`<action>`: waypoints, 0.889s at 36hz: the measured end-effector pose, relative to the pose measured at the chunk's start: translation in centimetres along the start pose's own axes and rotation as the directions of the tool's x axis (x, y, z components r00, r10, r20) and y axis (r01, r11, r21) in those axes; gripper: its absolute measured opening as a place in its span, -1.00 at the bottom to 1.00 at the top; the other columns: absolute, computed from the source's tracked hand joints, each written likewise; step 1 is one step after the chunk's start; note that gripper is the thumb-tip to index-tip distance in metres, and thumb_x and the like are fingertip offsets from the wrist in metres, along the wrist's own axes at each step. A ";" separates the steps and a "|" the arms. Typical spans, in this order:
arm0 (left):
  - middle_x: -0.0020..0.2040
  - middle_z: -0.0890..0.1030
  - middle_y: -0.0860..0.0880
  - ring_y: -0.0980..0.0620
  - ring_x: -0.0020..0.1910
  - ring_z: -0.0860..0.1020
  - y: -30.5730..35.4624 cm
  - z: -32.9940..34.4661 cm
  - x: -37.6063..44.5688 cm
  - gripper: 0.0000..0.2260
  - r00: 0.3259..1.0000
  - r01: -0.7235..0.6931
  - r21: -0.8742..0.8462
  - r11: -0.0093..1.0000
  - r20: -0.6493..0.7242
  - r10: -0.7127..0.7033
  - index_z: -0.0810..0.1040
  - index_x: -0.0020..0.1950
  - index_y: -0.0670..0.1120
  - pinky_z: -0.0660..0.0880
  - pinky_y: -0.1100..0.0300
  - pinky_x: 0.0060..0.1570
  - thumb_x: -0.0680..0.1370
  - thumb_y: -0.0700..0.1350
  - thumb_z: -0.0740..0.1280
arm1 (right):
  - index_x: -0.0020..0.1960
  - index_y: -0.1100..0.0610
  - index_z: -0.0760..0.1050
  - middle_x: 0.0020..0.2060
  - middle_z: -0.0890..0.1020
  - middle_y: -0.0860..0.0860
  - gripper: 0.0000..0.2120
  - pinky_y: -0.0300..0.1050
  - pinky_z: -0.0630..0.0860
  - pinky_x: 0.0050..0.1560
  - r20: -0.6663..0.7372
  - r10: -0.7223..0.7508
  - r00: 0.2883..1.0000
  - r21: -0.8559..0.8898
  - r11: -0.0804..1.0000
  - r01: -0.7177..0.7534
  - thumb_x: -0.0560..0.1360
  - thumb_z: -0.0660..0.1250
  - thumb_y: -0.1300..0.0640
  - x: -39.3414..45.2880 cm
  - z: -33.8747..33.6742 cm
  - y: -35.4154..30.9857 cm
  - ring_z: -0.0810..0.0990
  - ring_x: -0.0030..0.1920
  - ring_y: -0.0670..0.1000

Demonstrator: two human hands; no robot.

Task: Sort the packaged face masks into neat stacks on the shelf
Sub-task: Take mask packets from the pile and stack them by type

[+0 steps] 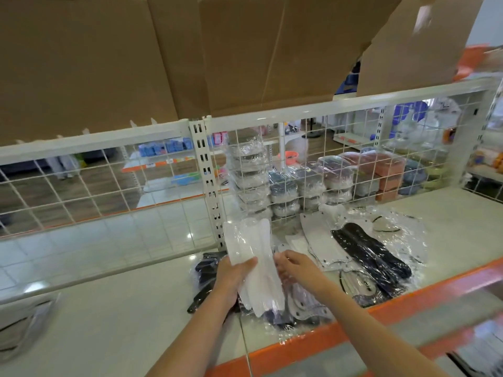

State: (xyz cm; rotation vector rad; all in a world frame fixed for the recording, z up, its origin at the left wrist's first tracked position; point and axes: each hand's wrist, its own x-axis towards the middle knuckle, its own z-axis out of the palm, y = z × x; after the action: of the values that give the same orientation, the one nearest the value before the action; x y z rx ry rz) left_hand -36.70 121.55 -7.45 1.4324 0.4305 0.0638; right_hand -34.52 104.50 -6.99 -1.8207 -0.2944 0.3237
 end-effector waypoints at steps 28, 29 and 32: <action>0.11 0.63 -0.12 -0.10 0.08 0.60 0.5 -1.3 -0.5 -0.71 0.970 0.031 0.117 0.993 0.237 -0.059 0.47 0.28 -0.15 0.54 0.02 0.07 0.56 -0.17 0.31 | -0.07 0.12 0.49 -0.25 0.55 0.00 -0.90 -0.26 0.45 -0.25 -0.034 0.093 0.995 -0.018 0.995 -0.094 0.58 0.22 0.14 1.0 0.4 -0.1 0.47 -0.31 -0.09; 0.11 0.63 -0.14 -0.11 0.07 0.60 0.4 -1.3 -0.4 -0.69 0.977 0.029 0.131 0.991 0.204 -0.056 0.46 0.29 -0.18 0.54 0.02 0.06 0.55 -0.23 0.32 | -0.06 0.10 0.50 -0.23 0.57 -0.01 -0.89 -0.24 0.47 -0.22 -0.049 0.087 0.995 -0.068 0.994 -0.090 0.59 0.21 0.12 1.0 0.5 0.0 0.49 -0.29 -0.08; 0.06 0.64 -0.17 -0.15 0.02 0.61 0.0 -2.0 0.1 -0.73 0.990 0.045 0.112 0.993 0.131 -0.060 0.49 0.25 -0.21 0.54 -0.03 0.05 0.55 -0.26 0.31 | 0.07 0.12 0.50 -0.09 0.60 0.01 -0.85 -0.26 0.47 -0.11 -0.163 0.058 0.985 -0.286 0.953 -0.104 0.60 0.19 0.11 1.3 -0.2 1.1 0.53 -0.17 -0.06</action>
State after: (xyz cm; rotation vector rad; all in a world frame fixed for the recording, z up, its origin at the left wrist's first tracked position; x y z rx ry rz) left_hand -37.20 123.44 -7.62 1.5211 0.3648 -0.0999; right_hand -33.21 104.50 -8.04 -2.1430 -0.1656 0.2024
